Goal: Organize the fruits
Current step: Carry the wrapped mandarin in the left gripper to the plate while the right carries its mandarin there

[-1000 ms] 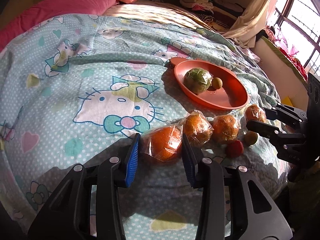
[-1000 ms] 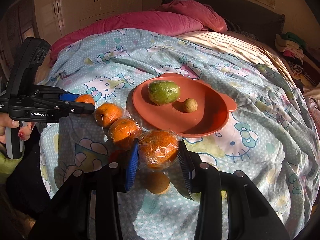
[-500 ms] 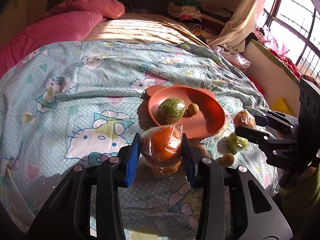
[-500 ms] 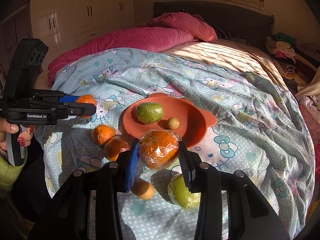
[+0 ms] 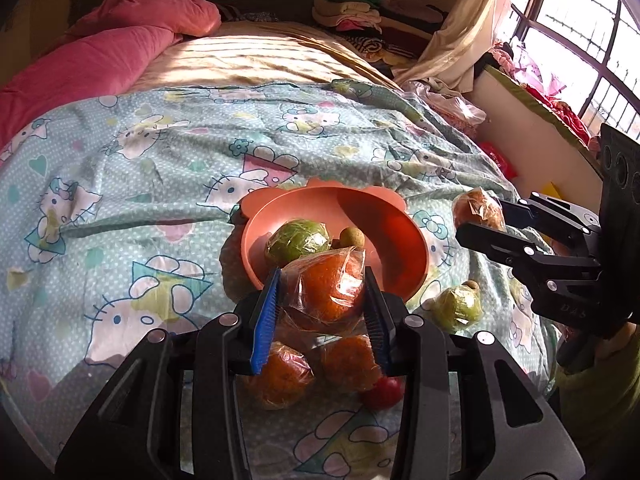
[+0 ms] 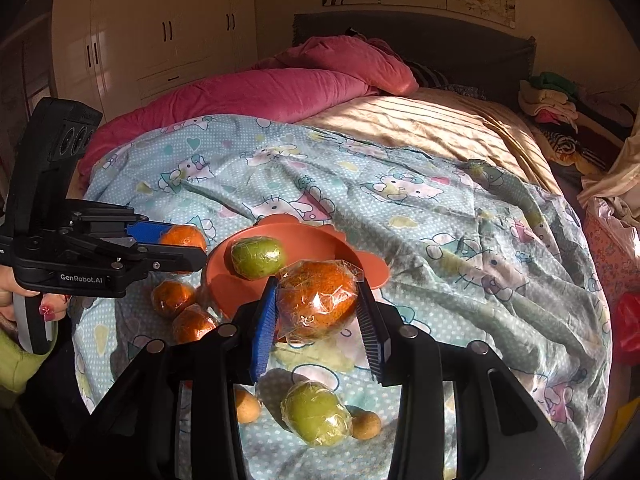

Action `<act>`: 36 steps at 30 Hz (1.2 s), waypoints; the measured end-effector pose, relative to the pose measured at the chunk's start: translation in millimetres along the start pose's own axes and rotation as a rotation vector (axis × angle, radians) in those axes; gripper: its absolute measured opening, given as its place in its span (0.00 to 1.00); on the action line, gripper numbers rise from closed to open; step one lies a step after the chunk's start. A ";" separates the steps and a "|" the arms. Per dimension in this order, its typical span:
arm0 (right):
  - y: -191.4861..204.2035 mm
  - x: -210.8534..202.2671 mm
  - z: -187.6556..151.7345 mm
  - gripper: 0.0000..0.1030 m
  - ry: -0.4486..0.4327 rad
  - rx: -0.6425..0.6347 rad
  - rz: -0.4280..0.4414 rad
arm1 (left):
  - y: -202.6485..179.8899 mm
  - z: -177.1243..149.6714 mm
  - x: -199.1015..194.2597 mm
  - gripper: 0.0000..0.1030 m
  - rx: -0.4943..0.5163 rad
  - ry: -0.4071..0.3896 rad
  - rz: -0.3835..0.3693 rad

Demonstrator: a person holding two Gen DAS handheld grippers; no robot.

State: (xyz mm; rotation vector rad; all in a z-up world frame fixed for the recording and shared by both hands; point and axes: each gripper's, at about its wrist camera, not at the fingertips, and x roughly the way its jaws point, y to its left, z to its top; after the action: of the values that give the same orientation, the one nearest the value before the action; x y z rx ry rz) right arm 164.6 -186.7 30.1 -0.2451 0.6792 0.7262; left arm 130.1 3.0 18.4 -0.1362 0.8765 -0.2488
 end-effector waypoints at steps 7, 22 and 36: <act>-7.8 10.1 6.6 0.36 0.014 -0.005 0.018 | -9.2 2.6 18.0 0.30 0.026 0.030 -0.006; -10.9 41.7 2.1 0.36 0.098 -0.036 0.063 | -9.7 -1.8 40.0 0.30 0.042 0.076 0.007; -4.4 62.3 0.1 0.36 0.158 -0.088 0.073 | 2.4 -1.2 54.5 0.30 0.036 0.083 0.060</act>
State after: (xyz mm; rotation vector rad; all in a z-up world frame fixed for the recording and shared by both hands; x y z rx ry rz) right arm 201.7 -157.0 -10.3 -0.3631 0.8105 0.8135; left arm 162.9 -9.4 -23.3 -0.0664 0.9565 -0.2154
